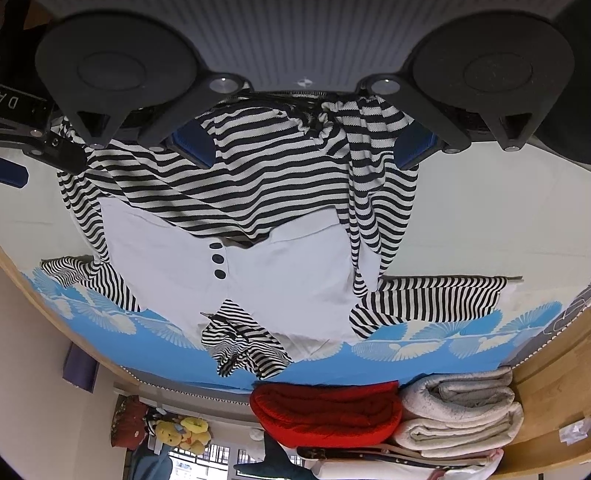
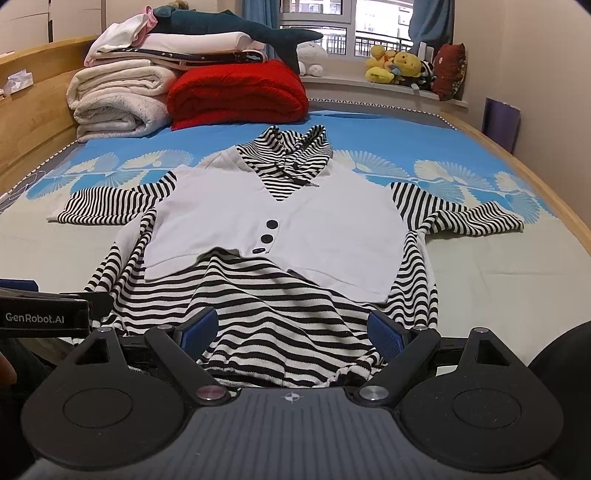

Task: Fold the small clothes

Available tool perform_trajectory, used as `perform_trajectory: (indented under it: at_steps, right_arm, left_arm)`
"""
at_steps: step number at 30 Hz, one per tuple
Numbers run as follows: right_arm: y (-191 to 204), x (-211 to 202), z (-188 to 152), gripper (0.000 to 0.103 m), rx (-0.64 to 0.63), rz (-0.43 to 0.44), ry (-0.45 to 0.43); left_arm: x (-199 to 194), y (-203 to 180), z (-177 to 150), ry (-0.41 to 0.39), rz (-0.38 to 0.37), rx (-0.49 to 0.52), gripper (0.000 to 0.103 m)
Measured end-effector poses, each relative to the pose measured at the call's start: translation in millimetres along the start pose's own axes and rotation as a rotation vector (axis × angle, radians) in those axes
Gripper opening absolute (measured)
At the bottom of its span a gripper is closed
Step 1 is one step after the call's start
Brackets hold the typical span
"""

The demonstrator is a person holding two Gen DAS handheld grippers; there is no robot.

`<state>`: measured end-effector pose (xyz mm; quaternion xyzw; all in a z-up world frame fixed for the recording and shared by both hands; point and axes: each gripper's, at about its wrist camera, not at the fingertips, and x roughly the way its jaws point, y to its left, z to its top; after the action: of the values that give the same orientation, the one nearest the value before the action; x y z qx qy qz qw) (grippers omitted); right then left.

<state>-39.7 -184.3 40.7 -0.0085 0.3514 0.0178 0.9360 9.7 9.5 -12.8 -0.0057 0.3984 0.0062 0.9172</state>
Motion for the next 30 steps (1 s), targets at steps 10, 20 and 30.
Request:
perform_trajectory:
  at_steps: [10, 20, 30]
  right_arm:
    - [0.2, 0.2, 0.2, 0.089, -0.003, -0.006, 0.002]
    - [3.8, 2.3, -2.1, 0.089, -0.028, -0.022, -0.001]
    - [3.5, 3.0, -2.2, 0.089, -0.024, -0.021, 0.002]
  left_arm:
    - [3.1, -0.5, -1.0, 0.004, 0.008, -0.001, 0.103]
    - [2.4, 3.0, -0.3, 0.007, 0.008, -0.012, 0.103]
    - [2.3, 3.0, -0.3, 0.007, 0.008, -0.012, 0.103]
